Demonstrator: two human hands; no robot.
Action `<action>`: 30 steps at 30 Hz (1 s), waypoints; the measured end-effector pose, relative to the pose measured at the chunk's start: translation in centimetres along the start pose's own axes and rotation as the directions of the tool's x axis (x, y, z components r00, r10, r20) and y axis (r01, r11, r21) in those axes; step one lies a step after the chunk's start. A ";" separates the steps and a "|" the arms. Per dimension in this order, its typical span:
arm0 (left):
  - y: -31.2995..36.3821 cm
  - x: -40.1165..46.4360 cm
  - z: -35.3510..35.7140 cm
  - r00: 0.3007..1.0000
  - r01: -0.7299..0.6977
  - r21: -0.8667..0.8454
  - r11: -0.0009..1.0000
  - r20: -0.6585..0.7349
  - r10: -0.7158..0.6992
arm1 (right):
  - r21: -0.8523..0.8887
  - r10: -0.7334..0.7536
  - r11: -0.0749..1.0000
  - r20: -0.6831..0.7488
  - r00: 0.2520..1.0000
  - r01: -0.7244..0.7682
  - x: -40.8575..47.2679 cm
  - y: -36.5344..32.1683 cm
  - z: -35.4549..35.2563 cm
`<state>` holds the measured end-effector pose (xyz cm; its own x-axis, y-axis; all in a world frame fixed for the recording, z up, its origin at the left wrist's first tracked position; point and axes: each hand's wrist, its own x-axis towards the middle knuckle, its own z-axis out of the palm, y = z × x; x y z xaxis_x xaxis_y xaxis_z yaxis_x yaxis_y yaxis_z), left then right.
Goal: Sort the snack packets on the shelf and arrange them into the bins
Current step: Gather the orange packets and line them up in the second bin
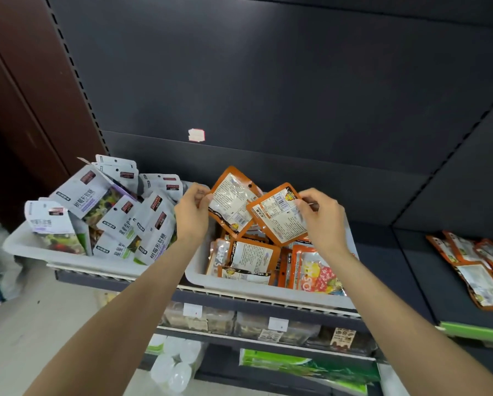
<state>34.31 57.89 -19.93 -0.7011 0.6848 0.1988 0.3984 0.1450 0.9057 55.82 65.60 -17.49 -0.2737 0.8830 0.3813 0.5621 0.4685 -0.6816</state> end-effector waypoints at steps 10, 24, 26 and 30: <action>-0.2 0.1 0.5 0.998 -0.056 -0.005 0.998 -0.016 0.056 | -0.008 -0.009 1.000 -0.022 1.000 0.009 0.4 0.0 0.2; -3.0 0.1 1.1 0.864 -0.176 0.348 0.921 0.503 -0.025 | -0.048 -0.013 0.999 0.003 1.000 0.013 0.1 -0.3 0.9; -3.6 0.2 0.8 0.827 -0.214 0.413 0.885 0.558 -0.060 | -0.036 -0.010 0.999 0.026 1.000 0.011 0.1 -0.3 1.4; -3.1 0.1 -0.3 0.819 -0.183 0.311 0.932 0.574 -0.031 | -0.071 -0.017 0.997 0.091 0.996 0.023 0.3 -0.6 2.8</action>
<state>32.83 57.25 -22.55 -0.2470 0.9657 -0.0800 0.6840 0.2323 0.6915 53.19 65.64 -18.74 -0.3529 0.8739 0.3344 0.6097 0.4859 -0.6263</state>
